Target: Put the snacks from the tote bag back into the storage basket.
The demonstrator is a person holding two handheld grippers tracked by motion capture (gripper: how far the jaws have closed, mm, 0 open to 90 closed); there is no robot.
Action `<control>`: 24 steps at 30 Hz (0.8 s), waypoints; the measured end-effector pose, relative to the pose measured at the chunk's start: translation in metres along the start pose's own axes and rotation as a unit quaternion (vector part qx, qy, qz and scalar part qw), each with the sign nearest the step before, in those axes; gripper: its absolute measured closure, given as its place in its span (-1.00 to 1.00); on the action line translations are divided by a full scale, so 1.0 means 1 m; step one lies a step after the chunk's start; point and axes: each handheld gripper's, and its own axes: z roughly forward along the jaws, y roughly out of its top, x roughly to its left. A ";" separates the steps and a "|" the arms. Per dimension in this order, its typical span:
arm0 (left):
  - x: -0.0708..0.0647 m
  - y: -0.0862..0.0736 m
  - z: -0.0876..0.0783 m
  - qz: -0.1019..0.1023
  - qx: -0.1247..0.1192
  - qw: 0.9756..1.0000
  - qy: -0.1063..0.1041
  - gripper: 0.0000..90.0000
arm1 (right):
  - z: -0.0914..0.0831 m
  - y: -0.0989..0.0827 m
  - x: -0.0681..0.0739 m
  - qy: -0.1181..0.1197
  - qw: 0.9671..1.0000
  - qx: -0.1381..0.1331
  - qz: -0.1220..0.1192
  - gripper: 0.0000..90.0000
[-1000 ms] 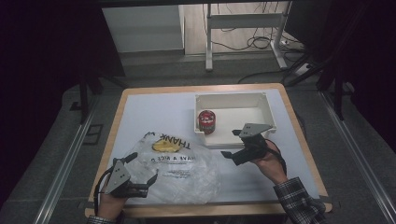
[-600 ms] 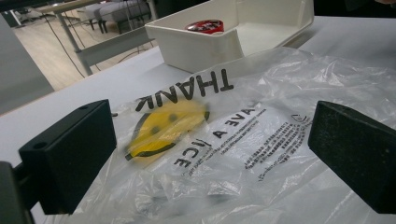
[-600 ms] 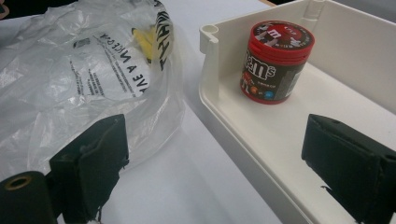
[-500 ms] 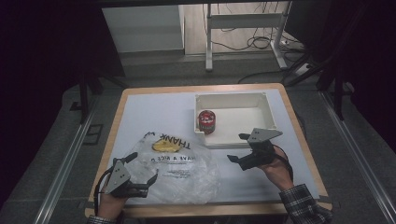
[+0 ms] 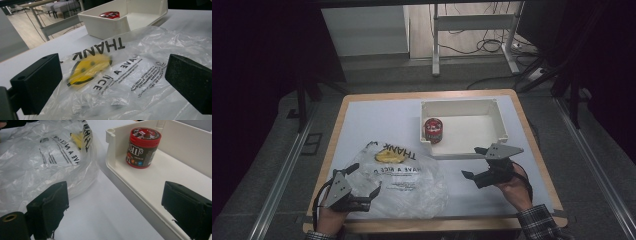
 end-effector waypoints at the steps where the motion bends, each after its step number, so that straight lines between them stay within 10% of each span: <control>1: 0.000 0.000 0.000 0.000 0.000 1.000 0.000 -0.98 | -0.002 -0.001 0.000 -0.002 1.000 -0.001 -0.001 -0.83; 24: 0.000 0.000 0.000 -0.002 0.000 1.000 -0.001 -0.98 | -0.036 -0.025 0.003 -0.025 1.000 -0.012 0.012 -0.83</control>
